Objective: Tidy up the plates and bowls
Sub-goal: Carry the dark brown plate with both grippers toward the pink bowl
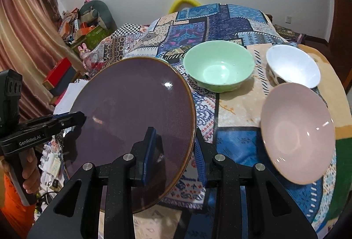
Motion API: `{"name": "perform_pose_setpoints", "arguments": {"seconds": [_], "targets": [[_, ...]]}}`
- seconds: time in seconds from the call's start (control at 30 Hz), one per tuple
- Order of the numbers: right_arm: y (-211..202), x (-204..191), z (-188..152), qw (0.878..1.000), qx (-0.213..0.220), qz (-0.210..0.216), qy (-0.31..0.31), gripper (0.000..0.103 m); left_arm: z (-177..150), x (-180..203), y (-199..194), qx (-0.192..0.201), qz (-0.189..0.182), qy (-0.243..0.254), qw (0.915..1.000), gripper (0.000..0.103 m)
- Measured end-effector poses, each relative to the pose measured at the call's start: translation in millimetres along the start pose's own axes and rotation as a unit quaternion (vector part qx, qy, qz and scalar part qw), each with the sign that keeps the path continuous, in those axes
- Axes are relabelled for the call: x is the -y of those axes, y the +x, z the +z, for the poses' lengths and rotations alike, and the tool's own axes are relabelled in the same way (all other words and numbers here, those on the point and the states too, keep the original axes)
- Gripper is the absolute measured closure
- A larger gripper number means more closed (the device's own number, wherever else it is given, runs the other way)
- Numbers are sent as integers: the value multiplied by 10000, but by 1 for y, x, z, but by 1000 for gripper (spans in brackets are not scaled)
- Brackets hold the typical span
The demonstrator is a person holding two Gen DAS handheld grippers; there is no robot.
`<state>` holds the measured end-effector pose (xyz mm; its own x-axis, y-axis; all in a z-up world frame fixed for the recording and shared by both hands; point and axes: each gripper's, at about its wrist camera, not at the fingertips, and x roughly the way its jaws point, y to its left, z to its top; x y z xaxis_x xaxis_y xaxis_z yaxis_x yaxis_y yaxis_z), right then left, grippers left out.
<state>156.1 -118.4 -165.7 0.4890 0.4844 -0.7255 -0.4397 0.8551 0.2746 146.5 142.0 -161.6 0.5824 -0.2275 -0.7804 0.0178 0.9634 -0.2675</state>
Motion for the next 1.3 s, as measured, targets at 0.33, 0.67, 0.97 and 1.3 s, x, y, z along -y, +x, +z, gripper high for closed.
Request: {"name": "perform_pose_setpoints", "arguments": {"seconds": [0.33, 0.67, 0.97, 1.3], "targets": [[-12, 21, -13, 9999, -14, -49, 94, 73, -12, 28, 2, -132, -39, 76, 9999, 80], [-17, 40, -30, 9996, -122, -135, 225, 73, -25, 52, 18, -368, -83, 153, 9992, 80], [-11, 57, -45, 9987, -311, -165, 362, 73, -35, 60, 43, -680, -140, 89, 9975, 80], [4, 73, -55, 9967, -576, -204, 536, 73, -42, 64, 73, -1009, -115, 105, 9948, 80]]}}
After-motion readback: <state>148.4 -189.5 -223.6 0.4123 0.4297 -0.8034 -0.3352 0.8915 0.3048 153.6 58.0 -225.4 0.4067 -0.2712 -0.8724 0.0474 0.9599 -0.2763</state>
